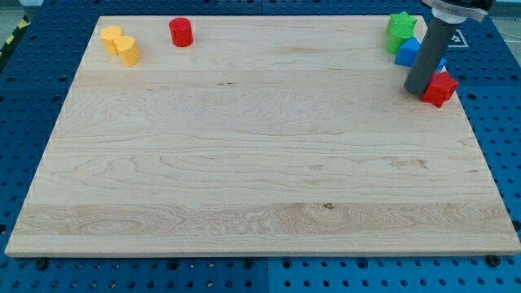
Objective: Move the arm to the top center
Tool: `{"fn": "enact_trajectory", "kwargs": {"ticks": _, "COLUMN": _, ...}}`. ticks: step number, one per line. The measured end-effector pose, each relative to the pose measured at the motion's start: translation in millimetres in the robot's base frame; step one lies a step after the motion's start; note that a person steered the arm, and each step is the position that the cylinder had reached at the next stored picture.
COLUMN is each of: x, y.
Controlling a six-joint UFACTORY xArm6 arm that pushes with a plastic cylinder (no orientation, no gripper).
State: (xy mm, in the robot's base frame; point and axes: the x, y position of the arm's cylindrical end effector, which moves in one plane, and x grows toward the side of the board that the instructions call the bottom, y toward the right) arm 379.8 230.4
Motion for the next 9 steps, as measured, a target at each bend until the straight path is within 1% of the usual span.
{"fn": "enact_trajectory", "kwargs": {"ticks": 1, "x": 13, "y": -22}}
{"fn": "enact_trajectory", "kwargs": {"ticks": 2, "x": 12, "y": -32}}
{"fn": "enact_trajectory", "kwargs": {"ticks": 5, "x": -95, "y": -185}}
{"fn": "enact_trajectory", "kwargs": {"ticks": 6, "x": -105, "y": -207}}
{"fn": "enact_trajectory", "kwargs": {"ticks": 7, "x": -109, "y": -218}}
{"fn": "enact_trajectory", "kwargs": {"ticks": 9, "x": -114, "y": -220}}
